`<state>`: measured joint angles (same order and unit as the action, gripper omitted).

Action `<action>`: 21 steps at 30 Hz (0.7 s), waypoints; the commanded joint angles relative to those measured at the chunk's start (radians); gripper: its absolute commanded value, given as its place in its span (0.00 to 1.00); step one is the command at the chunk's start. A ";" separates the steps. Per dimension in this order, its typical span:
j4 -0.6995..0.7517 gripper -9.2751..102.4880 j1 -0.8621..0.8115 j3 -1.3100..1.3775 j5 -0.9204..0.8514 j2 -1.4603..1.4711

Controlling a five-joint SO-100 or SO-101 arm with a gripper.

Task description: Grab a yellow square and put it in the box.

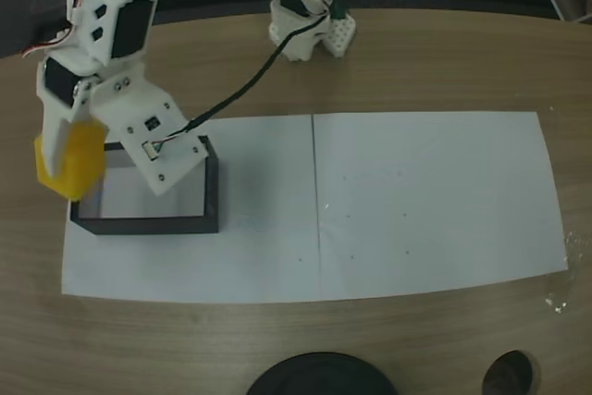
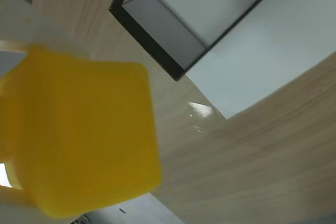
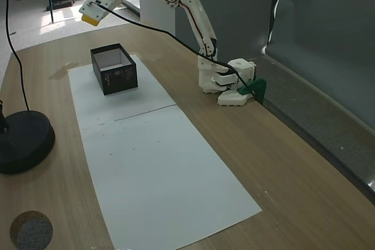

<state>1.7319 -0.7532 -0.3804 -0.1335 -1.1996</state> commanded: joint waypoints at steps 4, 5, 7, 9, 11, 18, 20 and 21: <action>-0.008 0.23 -0.066 -0.078 0.006 0.040; -0.008 0.23 -0.066 -0.095 0.006 0.054; -0.008 0.23 -0.061 -0.127 0.006 0.083; -0.008 0.23 -0.060 -0.150 0.006 0.107; -0.006 0.23 -0.058 -0.173 0.006 0.126; -0.009 0.23 -0.058 -0.265 0.008 0.140; -0.009 0.23 -0.058 -0.276 0.008 0.141; -0.009 0.23 -0.058 -0.281 0.009 0.141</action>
<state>1.7288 -0.8130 -0.6719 -0.1335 -1.0278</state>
